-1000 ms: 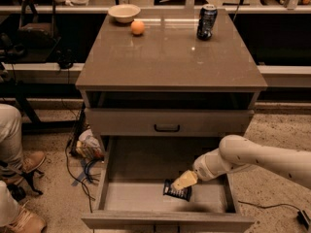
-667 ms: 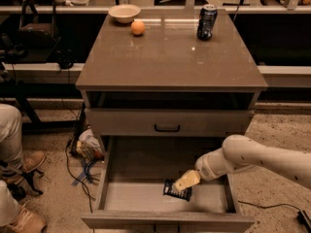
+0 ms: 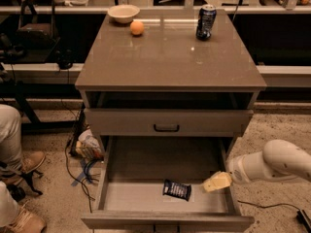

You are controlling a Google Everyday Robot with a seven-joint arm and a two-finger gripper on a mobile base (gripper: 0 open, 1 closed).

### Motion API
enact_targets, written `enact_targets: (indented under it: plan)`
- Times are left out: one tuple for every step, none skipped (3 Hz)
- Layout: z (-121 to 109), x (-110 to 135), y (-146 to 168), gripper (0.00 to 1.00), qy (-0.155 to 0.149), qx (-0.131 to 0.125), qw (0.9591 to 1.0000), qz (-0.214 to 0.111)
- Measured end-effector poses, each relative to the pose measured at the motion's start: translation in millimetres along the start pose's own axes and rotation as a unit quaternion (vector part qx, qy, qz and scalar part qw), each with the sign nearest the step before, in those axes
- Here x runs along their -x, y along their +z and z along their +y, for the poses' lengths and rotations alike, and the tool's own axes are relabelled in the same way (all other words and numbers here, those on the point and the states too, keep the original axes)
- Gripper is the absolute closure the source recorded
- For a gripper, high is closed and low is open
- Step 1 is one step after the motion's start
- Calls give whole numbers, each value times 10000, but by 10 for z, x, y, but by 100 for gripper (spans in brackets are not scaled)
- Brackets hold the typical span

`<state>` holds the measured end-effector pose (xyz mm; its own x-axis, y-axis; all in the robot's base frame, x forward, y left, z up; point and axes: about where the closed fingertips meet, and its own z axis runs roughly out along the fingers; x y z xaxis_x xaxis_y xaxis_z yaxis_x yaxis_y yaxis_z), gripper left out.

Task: Place rxbar blueberry into middle drawer

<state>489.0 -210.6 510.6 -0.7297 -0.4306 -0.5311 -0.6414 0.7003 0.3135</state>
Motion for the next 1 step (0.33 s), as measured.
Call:
enact_targets:
  plan:
    - [-131, -65, -634, 0, -222, -173, 9996, -62]
